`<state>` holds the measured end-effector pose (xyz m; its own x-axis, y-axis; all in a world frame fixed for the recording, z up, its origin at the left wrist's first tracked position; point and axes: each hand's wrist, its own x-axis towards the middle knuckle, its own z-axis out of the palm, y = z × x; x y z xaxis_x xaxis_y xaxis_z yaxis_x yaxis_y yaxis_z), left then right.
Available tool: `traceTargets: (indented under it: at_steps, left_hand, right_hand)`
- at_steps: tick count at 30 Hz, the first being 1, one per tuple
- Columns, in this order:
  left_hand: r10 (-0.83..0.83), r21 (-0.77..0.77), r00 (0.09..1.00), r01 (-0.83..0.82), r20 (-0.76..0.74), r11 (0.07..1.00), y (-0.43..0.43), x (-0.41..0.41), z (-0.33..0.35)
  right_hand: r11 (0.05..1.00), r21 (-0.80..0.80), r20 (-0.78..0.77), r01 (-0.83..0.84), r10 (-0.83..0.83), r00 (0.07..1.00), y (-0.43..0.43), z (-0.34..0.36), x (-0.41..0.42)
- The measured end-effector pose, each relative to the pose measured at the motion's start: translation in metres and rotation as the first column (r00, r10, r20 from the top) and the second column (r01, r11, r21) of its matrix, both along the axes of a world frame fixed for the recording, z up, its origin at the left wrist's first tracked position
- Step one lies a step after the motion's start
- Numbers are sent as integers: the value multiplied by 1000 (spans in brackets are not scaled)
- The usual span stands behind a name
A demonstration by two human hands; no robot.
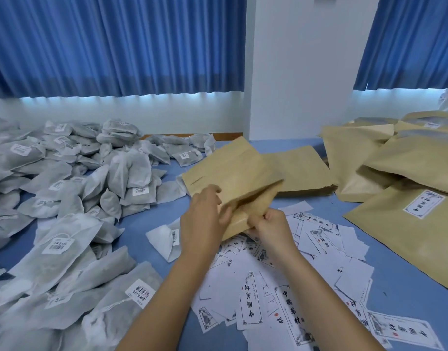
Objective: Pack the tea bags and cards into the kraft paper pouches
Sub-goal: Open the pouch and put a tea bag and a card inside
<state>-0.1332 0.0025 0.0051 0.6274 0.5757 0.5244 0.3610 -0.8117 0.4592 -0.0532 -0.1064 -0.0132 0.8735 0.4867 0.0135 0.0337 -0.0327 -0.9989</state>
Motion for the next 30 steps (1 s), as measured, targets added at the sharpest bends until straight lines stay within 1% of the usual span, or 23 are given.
traceTargets:
  at_steps: [1, 2, 4, 6, 7, 9, 10, 12, 13, 14, 15, 17, 18, 19, 20, 21, 22, 23, 24, 25, 26, 28, 30]
  left_hand:
    - [-47, 77, 993, 55, -111, 995, -3, 0, -2]
    - [-115, 129, 976, 140, -182, 982, -8, 1, -5]
    - [-254, 175, 943, 294, -217, 940, -16, 2, -7]
    - [-340, 210, 936, 352, -94, 912, -17, 0, -2]
    - [-355, 219, 934, 340, 35, 915, -13, -2, 4]
    - [-311, 238, 897, 242, 315, 941, -3, -11, 17]
    - [-277, 229, 882, 201, 380, 953, 1, -17, 22]
    - [-244, 194, 883, 179, 402, 965, 3, -27, 27]
    - [-245, 171, 899, 195, 363, 966, 3, -31, 26]
    - [-258, 128, 925, 230, 279, 965, 3, -36, 24]
    - [-275, 65, 949, 268, 157, 961, 2, -41, 23]
    - [-294, -62, 952, 289, -86, 955, 1, -55, 21]
    - [-242, -79, 949, 230, -204, 970, 4, -64, 19]
    - [-118, -35, 928, 113, -354, 993, 8, -75, 15]
    - [58, 68, 861, -27, -505, 997, 13, -88, 10]
    - [221, 170, 757, -146, -614, 974, 17, -103, 5]
    - [319, 220, 648, -232, -692, 948, 20, -117, -1]
    - [345, 214, 553, -288, -758, 933, 23, -129, -6]
    - [328, 189, 486, -314, -810, 931, 27, -137, -13]
    - [305, 173, 446, -314, -841, 934, 31, -140, -17]
    - [294, 166, 437, -309, -850, 937, 35, -139, -21]
    - [364, 221, 479, -330, -798, 918, 40, -134, -25]
    - [469, 302, 591, -364, -656, 881, 46, -129, -30]
  right_hand:
    - [1000, 12, -19, -4, 4, 1000, -2, 0, 3]
    - [999, 48, -63, -16, 19, 998, -3, 1, 5]
    - [994, 109, -123, -10, 23, 992, -5, 2, 7]
    - [996, 86, -59, 26, -21, 998, -10, 4, 11]
    - [996, 69, -28, 52, -50, 998, -13, 4, 15]
    - [995, 32, -12, 99, -99, 995, -19, 4, 24]
    - [995, 20, -10, 94, -94, 996, -20, 4, 26]
    - [999, 23, -15, 43, -42, 999, -19, 5, 24]
    - [999, 33, -30, 22, -21, 999, -19, 6, 21]
    - [999, 50, -60, 11, -8, 998, -18, 8, 18]
    - [997, 72, -91, 10, -4, 996, -18, 9, 16]
    - [993, 113, -147, 33, -16, 989, -19, 11, 14]
    - [991, 124, -174, 52, -30, 984, -20, 13, 13]
    - [989, 130, -197, 72, -45, 979, -20, 14, 13]
    - [987, 135, -220, 91, -59, 974, -21, 14, 12]
    - [984, 145, -241, 107, -70, 968, -21, 14, 12]
    - [981, 153, -261, 121, -78, 962, -21, 14, 12]
    - [978, 159, -277, 133, -85, 957, -21, 13, 13]
    - [976, 166, -290, 142, -89, 953, -21, 13, 15]
    - [973, 180, -299, 147, -89, 950, -21, 12, 17]
    - [969, 196, -303, 151, -86, 949, -20, 10, 18]
    - [960, 230, -307, 160, -84, 948, -19, 9, 19]
    - [953, 253, -307, 169, -86, 948, -19, 7, 19]
